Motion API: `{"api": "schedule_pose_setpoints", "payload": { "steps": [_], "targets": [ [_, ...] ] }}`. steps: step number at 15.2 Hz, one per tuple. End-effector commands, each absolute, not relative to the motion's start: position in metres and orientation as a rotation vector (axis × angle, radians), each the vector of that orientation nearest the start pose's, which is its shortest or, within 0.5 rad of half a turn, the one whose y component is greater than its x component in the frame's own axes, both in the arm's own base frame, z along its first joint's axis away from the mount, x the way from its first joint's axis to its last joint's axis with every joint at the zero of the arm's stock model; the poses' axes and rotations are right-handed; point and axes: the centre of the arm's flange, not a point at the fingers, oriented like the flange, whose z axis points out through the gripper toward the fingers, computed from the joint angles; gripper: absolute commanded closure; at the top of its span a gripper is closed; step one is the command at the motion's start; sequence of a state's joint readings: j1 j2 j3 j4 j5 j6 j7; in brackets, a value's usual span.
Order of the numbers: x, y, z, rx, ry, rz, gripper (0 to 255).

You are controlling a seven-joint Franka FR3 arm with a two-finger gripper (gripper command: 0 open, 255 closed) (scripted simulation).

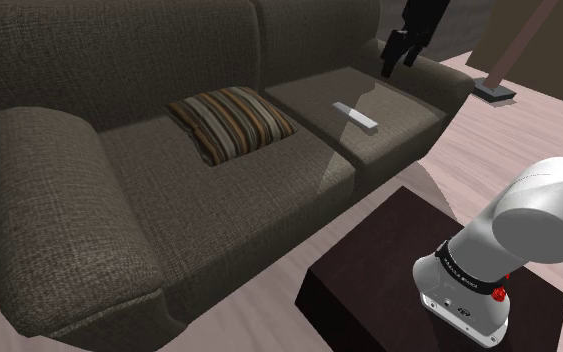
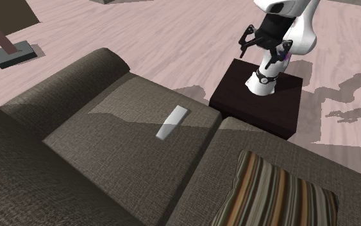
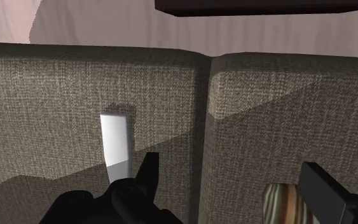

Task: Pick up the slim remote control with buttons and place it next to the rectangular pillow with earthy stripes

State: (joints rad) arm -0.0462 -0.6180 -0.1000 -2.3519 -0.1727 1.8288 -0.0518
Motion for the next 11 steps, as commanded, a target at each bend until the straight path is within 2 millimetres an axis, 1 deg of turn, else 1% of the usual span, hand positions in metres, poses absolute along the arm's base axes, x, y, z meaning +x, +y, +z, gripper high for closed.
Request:
{"api": "schedule_pose_setpoints", "payload": {
  "steps": [1,11],
  "targets": [
    [0.384,-0.092,0.542,-3.251,0.068,-0.128,0],
    [0.454,-0.178,0.461,-3.216,0.064,-0.084,0]
  ]
}}
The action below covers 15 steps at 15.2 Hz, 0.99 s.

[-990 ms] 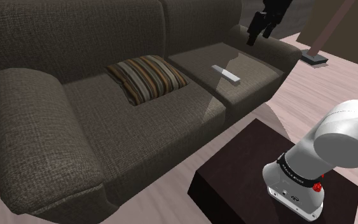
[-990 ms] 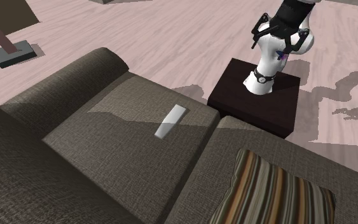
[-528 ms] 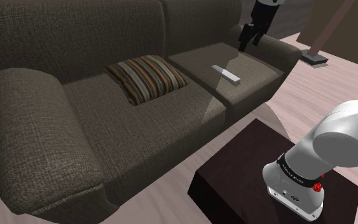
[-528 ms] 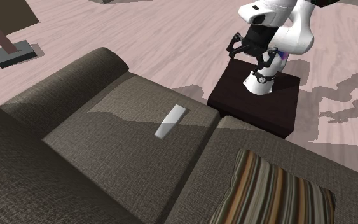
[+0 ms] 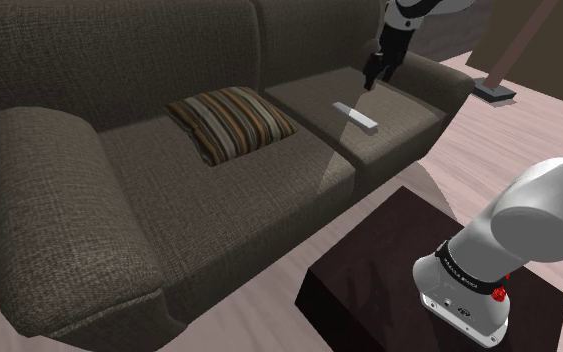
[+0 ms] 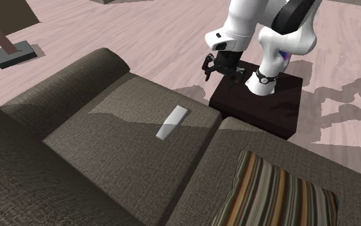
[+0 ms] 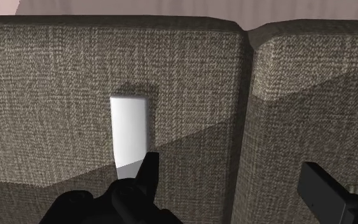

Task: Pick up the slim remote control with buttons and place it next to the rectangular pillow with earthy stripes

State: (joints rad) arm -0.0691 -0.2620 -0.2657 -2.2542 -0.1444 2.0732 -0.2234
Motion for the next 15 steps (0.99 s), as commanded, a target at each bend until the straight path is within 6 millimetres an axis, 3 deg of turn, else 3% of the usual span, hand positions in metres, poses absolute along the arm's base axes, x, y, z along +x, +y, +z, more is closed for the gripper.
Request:
{"api": "schedule_pose_setpoints", "payload": {
  "steps": [1,15],
  "targets": [
    [0.461,-0.186,0.453,-3.212,0.064,-0.08,0],
    [0.554,-0.301,0.331,-3.163,0.058,-0.02,0]
  ]
}}
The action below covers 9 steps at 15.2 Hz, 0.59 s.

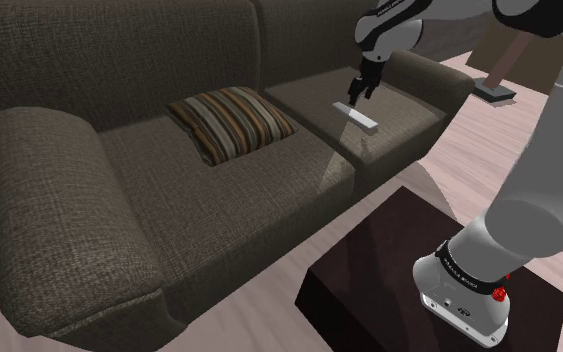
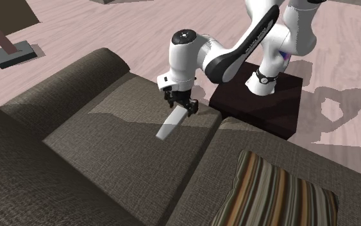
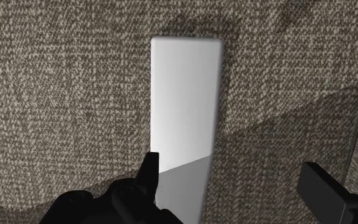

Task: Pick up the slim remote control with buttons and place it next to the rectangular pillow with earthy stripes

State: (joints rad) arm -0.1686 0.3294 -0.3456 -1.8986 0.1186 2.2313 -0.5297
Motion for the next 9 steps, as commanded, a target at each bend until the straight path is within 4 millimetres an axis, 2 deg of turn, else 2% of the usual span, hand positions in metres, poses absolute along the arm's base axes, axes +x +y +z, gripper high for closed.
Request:
{"api": "schedule_pose_setpoints", "payload": {
  "steps": [1,4,9],
  "targets": [
    [0.561,-0.309,0.322,-3.159,0.058,-0.015,0],
    [0.578,-0.33,0.297,-3.15,0.057,-0.004,0],
    [0.578,-0.33,0.271,-3.15,0.057,-0.004,0]
  ]
}}
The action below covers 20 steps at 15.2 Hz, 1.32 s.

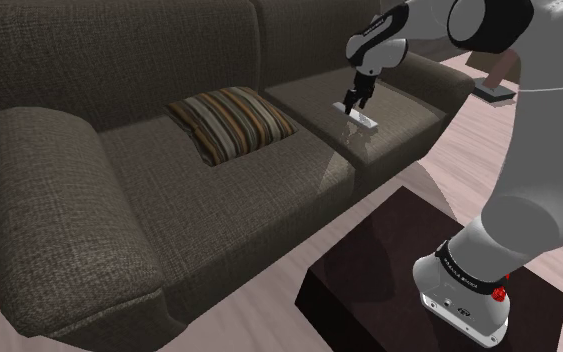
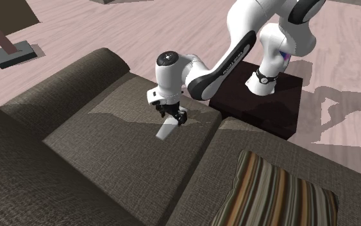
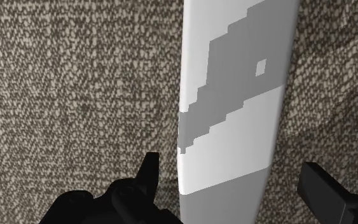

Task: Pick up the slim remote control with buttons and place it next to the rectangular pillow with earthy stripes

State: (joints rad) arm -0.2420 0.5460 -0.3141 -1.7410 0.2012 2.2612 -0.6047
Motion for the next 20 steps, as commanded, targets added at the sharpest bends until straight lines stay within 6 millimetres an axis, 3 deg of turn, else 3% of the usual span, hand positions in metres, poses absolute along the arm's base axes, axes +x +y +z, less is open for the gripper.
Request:
{"api": "schedule_pose_setpoints", "payload": {
  "steps": [1,3,10,11,20],
  "targets": [
    [0.5784,-0.3299,0.2655,-3.15,0.057,-0.004,0],
    [0.5784,-0.33,0.2572,-3.15,0.057,-0.004,0],
    [0.5785,-0.33,0.2573,-3.15,0.057,-0.004,0],
    [0.5785,-0.33,0.2573,-3.15,0.057,-0.004,255],
    [0.5784,-0.33,0.2572,-3.15,0.057,-0.004,255]
  ]
}}
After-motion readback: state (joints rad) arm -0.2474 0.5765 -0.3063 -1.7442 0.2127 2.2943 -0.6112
